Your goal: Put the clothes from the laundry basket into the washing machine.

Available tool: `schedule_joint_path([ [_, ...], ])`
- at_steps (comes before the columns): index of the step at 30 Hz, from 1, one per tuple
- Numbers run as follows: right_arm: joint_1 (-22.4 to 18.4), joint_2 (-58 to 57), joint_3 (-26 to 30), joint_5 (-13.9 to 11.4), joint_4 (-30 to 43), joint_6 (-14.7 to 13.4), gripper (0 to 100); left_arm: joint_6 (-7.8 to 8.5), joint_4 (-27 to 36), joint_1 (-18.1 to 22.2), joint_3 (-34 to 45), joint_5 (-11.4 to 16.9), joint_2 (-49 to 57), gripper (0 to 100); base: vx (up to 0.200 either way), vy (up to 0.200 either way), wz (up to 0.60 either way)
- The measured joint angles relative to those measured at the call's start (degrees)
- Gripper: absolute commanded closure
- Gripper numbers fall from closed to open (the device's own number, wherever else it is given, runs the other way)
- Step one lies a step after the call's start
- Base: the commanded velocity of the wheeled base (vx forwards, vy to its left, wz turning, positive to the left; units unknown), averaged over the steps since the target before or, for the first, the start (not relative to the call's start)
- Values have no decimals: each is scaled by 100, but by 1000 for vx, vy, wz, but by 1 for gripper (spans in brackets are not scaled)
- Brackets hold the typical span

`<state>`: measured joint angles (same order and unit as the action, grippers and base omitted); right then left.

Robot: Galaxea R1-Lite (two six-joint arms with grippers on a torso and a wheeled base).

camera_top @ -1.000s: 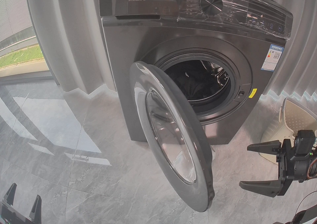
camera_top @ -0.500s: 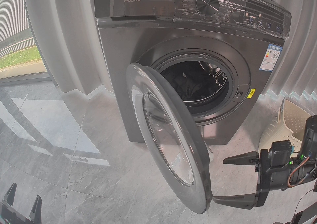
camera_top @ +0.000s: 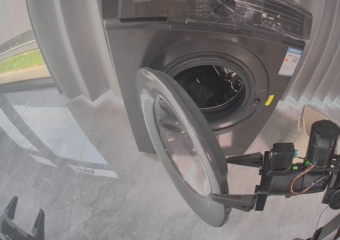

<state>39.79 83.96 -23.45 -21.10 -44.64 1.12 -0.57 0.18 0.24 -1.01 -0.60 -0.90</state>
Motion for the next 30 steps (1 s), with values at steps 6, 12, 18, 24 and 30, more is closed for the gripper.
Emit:
schedule_joint_path([
  [6, -327, 13, 59, 46, -27, -22, 0, 0, 0, 0, 0, 0, -2, 0, 0, 0, 0],
  [12, -834, -538, 212, 61, 0, -15, 0, 4, 0, 0, 0, 0, -2, 0, 0, 0, 0],
  [18, -1647, -1061, 332, 137, 30, -12, 0, 9, -2, 0, 0, 0, -2, 0, 0, 0, 0],
  [24, -2425, -1357, 541, 154, 50, 11, 0, 6, 0, 0, 0, 0, -2, 0, 0, 0, 0],
  [30, -2569, -1670, 731, 35, 11, -15, 0, 9, 0, 0, 0, 0, -2, 0, 0, 0, -500],
])
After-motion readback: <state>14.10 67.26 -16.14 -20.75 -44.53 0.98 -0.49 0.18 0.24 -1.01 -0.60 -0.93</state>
